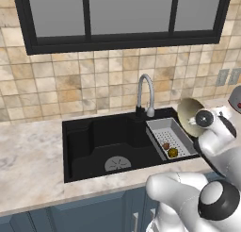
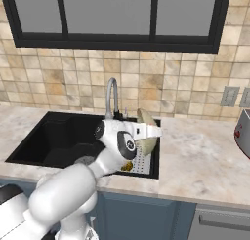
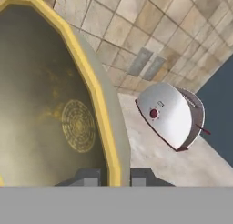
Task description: Dump the mushroom and lemon from the bowl so the bowl can be washed. Place the bowl in the sink after clearing the leftovers.
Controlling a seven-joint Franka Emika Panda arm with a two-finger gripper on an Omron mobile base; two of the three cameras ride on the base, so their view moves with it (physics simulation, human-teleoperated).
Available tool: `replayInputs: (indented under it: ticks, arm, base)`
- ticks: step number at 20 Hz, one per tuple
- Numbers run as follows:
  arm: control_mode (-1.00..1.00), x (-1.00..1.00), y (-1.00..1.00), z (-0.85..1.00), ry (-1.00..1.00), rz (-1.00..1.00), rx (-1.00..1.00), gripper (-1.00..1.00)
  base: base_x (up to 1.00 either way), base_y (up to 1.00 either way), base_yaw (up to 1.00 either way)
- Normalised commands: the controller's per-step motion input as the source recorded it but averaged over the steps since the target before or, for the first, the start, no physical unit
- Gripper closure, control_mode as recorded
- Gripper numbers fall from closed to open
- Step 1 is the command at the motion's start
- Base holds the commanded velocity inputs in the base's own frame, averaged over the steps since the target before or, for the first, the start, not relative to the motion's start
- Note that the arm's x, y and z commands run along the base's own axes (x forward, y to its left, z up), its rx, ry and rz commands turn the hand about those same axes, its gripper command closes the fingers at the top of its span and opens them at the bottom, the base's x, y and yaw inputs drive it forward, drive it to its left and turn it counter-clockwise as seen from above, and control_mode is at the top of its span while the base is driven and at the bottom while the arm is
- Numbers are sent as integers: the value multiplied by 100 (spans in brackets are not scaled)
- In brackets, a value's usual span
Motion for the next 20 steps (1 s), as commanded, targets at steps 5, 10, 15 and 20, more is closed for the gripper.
replayInputs:
  ticks: [5,10,15,20]
  arm:
    - [-100,-32,-27,34,61,-11,50,100]
    - [-100,-45,-13,9,46,0,59,100]
    - [-100,-21,23,-10,1,-2,35,100]
    - [-100,-35,95,-38,2,-11,27,100]
  base:
    - [0,0,0]
    - [0,0,0]
    - [0,0,0]
    - [0,0,0]
